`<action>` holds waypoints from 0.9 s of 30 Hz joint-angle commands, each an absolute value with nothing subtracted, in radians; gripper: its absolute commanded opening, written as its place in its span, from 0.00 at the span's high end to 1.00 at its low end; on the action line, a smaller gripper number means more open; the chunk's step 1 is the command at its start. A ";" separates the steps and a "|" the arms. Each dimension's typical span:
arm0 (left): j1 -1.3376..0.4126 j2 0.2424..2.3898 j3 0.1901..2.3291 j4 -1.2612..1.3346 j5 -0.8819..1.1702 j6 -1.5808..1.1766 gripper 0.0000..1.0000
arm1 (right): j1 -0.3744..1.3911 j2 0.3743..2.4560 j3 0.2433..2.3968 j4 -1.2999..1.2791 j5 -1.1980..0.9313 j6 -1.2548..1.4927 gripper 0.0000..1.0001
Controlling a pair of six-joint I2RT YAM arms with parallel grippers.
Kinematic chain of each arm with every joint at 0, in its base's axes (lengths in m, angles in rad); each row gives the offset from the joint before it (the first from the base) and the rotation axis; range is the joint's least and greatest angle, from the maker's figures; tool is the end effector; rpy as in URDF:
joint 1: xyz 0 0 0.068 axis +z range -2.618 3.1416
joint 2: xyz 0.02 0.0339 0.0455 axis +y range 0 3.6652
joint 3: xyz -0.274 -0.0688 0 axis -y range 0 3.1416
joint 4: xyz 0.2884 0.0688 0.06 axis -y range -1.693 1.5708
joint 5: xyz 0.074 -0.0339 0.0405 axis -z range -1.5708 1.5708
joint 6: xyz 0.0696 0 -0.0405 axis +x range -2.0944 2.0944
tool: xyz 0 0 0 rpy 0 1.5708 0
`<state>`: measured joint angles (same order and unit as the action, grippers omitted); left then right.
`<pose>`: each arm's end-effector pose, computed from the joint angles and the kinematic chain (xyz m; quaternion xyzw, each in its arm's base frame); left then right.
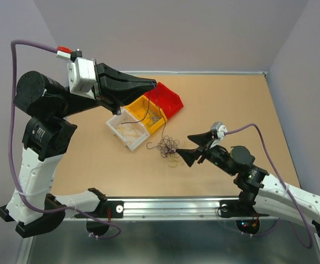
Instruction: Untangle the cables
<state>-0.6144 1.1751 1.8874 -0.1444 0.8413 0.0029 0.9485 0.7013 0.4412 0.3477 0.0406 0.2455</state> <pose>0.1294 -0.1548 0.6650 0.4745 0.3093 -0.4281 0.7042 0.1467 0.1997 0.2867 -0.2185 0.6392 0.4031 0.6174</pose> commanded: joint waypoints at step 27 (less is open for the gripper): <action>-0.617 1.216 1.611 -0.058 0.704 0.139 1.00 | 0.946 0.955 0.456 0.583 -0.252 0.235 1.00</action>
<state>-0.6140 1.1995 1.7237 -0.1261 0.7528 0.0570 0.9485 1.0401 0.4435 0.5102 -0.2584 0.2352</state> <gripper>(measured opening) 0.019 0.020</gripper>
